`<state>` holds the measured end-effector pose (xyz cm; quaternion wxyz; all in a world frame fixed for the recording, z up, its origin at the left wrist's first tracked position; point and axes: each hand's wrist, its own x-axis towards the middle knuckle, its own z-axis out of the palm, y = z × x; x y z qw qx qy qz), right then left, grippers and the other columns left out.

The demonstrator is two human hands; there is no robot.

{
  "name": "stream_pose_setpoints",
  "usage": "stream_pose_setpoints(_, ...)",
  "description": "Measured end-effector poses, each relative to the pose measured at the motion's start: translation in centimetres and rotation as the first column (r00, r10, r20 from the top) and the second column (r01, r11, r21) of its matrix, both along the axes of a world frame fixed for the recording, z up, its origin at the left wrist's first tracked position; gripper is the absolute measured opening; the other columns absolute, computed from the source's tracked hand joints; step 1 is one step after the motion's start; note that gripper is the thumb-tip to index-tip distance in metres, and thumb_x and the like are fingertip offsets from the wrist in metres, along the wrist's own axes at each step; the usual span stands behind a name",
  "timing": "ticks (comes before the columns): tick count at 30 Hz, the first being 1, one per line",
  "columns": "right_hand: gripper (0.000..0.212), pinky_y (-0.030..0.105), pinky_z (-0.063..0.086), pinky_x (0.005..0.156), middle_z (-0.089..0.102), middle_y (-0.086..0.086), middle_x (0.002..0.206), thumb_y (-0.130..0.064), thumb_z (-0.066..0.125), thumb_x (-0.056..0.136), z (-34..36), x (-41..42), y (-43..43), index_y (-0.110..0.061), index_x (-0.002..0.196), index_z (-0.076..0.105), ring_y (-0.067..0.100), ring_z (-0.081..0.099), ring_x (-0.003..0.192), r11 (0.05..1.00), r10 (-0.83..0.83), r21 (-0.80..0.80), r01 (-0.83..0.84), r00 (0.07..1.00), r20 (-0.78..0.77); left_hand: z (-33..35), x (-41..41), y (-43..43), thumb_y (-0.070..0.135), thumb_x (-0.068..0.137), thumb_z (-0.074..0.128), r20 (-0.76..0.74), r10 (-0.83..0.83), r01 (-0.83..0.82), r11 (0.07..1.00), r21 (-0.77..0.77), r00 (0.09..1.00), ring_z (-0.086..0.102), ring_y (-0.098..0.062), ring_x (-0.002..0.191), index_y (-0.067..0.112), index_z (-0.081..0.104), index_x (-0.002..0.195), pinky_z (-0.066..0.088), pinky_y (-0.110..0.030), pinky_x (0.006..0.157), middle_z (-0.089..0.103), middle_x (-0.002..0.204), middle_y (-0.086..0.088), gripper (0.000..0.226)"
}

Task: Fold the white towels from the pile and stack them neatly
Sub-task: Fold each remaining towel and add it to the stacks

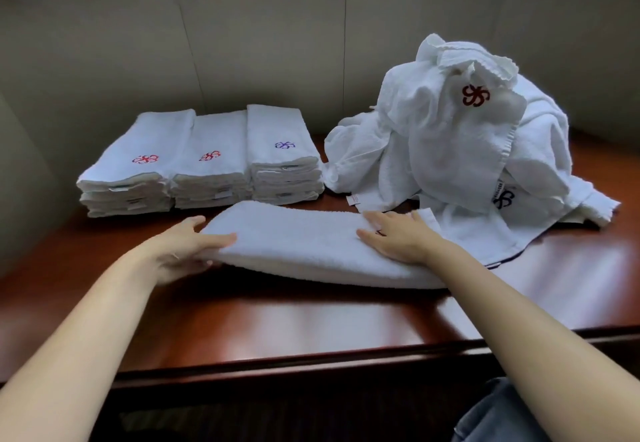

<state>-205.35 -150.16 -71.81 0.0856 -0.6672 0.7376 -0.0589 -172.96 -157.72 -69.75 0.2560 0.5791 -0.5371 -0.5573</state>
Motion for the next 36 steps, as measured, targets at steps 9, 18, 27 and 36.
stream_pose_setpoints(9, 0.026, 0.031, 0.039, 0.069, 0.052, -0.004, 0.093, -0.045, 0.048, 0.094, 0.2, 3.4, -0.7, -0.019, 0.101, 0.049, 0.019, 0.053, 0.09, 0.999, 0.038, 0.026, -0.042, 0.99, 0.133, -1.9, -2.3, 1.4, 0.028, 0.093, 0.06, -0.118, 0.323, -0.324, 0.946, 0.015, 0.939, 0.063, -0.026, 0.077, 0.01, 0.027, 0.128, 0.051, -0.034, 0.06, 0.06, 0.114, -0.018, 0.052)
stream_pose_setpoints(18, 0.047, 0.027, 0.054, 0.085, 0.061, -0.012, 0.123, -0.044, 0.063, 0.087, 0.8, 3.8, -0.1, -0.047, 0.128, 0.042, 0.009, 0.064, 0.107, 0.893, -0.091, 0.299, -0.337, 0.515, 0.853, -3.4, -4.6, 3.4, 0.004, 0.086, 0.067, -0.285, 0.175, -0.207, 0.975, -0.084, 0.942, 0.056, -0.022, 0.112, 0.028, 0.009, 0.152, 0.05, -0.034, 0.079, 0.047, 0.136, -0.001, 0.09)
stream_pose_setpoints(27, 0.052, 0.039, 0.047, 0.098, 0.047, -0.003, 0.133, -0.004, 0.056, 0.089, -0.3, 7.1, -1.1, -0.039, 0.127, 0.052, 0.024, 0.056, 0.117, 0.943, -0.128, 0.195, -0.268, 0.246, 0.961, -1.7, -0.3, 2.6, -0.019, 0.084, 0.051, -0.369, -0.005, 0.017, 0.999, 0.029, 0.929, 0.059, -0.025, 0.116, 0.023, 0.045, 0.139, 0.049, -0.039, 0.093, 0.061, 0.126, -0.009, 0.069)
stream_pose_setpoints(36, 0.067, 0.046, 0.046, 0.089, 0.061, 0.003, 0.121, 0.006, 0.063, 0.081, 2.9, 9.3, -0.5, -0.042, 0.126, 0.054, 0.029, 0.063, 0.107, 0.967, 0.061, 0.011, -0.253, 0.275, 0.96, 2.3, 2.1, 2.6, -0.027, 0.076, 0.052, -0.36, -0.149, 0.086, 0.979, -0.186, 0.921, 0.065, -0.022, 0.108, 0.029, 0.048, 0.134, 0.056, -0.04, 0.083, 0.06, 0.128, -0.006, 0.081)
